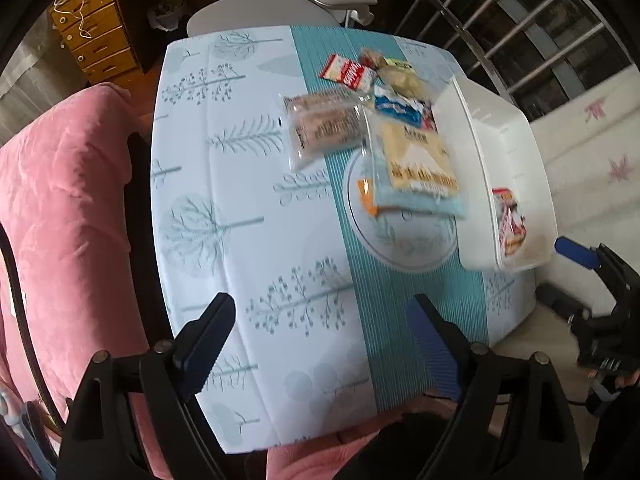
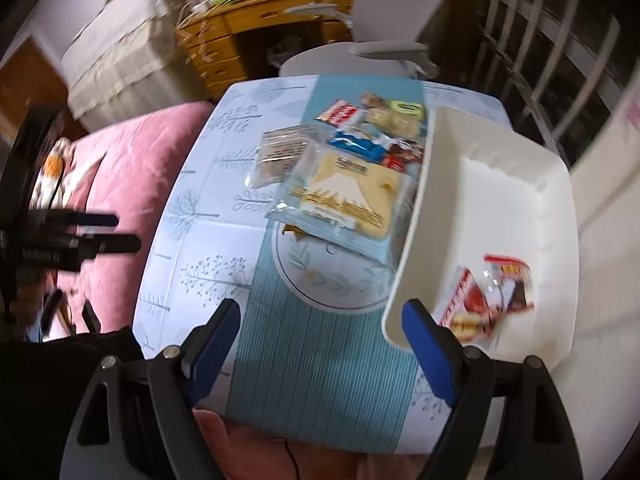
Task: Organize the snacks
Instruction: 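Grasp the clear bread bag with the left tool while the right tool grasps the yellow-print bread bag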
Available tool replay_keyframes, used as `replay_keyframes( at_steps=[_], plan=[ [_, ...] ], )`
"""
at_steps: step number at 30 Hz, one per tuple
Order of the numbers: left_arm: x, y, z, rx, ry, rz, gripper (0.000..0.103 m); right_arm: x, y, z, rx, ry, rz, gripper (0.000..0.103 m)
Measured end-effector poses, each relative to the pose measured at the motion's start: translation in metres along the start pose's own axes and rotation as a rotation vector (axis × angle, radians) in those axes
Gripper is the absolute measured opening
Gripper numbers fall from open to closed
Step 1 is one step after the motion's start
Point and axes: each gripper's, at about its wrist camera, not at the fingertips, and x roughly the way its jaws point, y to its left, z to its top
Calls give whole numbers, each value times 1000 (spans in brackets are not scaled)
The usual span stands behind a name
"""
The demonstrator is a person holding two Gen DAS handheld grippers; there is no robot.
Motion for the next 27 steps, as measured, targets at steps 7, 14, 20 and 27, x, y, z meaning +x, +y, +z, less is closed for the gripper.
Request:
replay_keyframes(
  at_steps=[7, 14, 20, 27],
  plan=[
    [14, 7, 42, -54, -17, -5, 92, 28, 20, 33, -255, 31, -29, 89],
    [48, 13, 89, -93, 1, -5, 94, 76, 20, 61, -454, 77, -19, 91],
    [87, 20, 125, -181, 59, -55, 98, 112, 15, 78, -580, 98, -36, 94],
    [126, 24, 155, -259, 106, -70, 99, 149, 10, 89, -686, 141, -73, 98]
  ],
)
